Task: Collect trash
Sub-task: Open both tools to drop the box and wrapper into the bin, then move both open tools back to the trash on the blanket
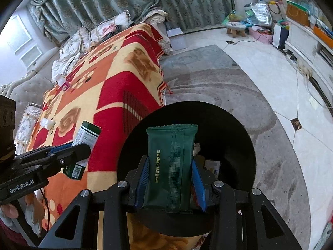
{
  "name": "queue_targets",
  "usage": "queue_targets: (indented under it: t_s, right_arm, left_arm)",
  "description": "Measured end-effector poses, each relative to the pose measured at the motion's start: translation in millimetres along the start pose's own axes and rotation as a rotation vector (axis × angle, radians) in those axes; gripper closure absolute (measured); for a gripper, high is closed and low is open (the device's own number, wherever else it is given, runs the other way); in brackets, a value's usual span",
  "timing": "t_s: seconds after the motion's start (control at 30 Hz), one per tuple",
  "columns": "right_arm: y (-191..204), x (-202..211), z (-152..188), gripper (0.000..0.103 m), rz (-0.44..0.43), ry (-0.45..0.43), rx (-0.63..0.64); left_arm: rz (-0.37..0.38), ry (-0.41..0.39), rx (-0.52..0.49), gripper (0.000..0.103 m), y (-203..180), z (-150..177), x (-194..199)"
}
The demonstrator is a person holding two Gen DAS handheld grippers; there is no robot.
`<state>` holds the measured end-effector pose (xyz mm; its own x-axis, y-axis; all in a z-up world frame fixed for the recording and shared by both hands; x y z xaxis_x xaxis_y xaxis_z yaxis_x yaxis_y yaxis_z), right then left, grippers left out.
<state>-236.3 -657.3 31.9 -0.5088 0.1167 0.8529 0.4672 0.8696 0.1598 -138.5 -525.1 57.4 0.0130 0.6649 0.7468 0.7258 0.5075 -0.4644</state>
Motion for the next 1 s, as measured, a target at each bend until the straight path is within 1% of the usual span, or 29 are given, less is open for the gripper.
queue_targets:
  t_s: [0.07, 0.2, 0.23, 0.27, 0.3, 0.33, 0.4, 0.47, 0.53, 0.63, 0.67, 0.8, 0.87, 1.0]
  right_arm:
    - [-3, -1, -1, 0.064, 0.002, 0.003, -0.005]
    - [-9, -4, -2, 0.064, 0.005, 0.008, -0.026]
    - [-11, -5, -3, 0.064, 0.008, 0.009, -0.035]
    - [-13, -6, -3, 0.059, 0.012, 0.01, -0.046]
    - [-15, -6, -3, 0.056, 0.017, 0.009, -0.056]
    - [-16, -6, -4, 0.055, 0.019, 0.008, -0.061]
    - [-17, -6, -4, 0.055, 0.022, 0.012, -0.065]
    - [-14, -9, -3, 0.055, 0.02, 0.019, -0.057]
    - [-10, -13, -2, 0.055, 0.021, 0.038, -0.044]
    - [0, -13, -2, 0.055, 0.01, 0.046, -0.02]
    - [6, -12, -2, 0.055, 0.005, 0.043, -0.008]
    - [28, -8, -3, 0.054, -0.025, 0.034, 0.03]
    - [41, -8, -3, 0.05, -0.035, 0.035, 0.056]
    - [69, -12, -2, 0.049, -0.057, 0.044, 0.102]
  left_arm:
    - [0.015, 0.001, 0.003, 0.082, -4, -1, -5]
    - [0.078, 0.013, 0.018, 0.08, -7, -2, -12]
    - [0.083, 0.018, 0.022, 0.076, -6, -2, -14]
    - [0.084, 0.022, 0.024, 0.073, -6, -1, -14]
    - [0.086, 0.023, 0.026, 0.066, -6, -1, -13]
    - [0.09, 0.025, 0.029, 0.063, -5, 0, -12]
    - [0.085, 0.03, 0.033, 0.063, -2, 2, -8]
    - [0.07, 0.036, 0.034, 0.063, 2, 5, -4]
    - [0.037, 0.034, 0.039, 0.063, 7, 9, 2]
    - [-0.01, 0.009, 0.03, 0.063, 15, 17, 17]
    - [-0.031, 0.001, 0.036, 0.063, 18, 20, 23]
    - [-0.071, 0.002, 0.052, 0.063, 32, 34, 38]
    - [-0.106, 0.0, 0.05, 0.063, 38, 39, 45]
    - [-0.164, -0.017, 0.064, 0.063, 54, 50, 66]
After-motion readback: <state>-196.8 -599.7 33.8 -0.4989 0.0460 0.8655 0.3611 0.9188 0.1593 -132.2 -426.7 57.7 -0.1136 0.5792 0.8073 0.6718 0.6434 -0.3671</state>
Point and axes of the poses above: each gripper's, at about its wrist camera, not at the fingertips, and x roughly against the way its jaws point, y to its left, z to its underside, the point moved 1 cm from there along -x, roughly the way its jaws point, and after that the axes turned 10 degrees about z, right-handed, at the moved point
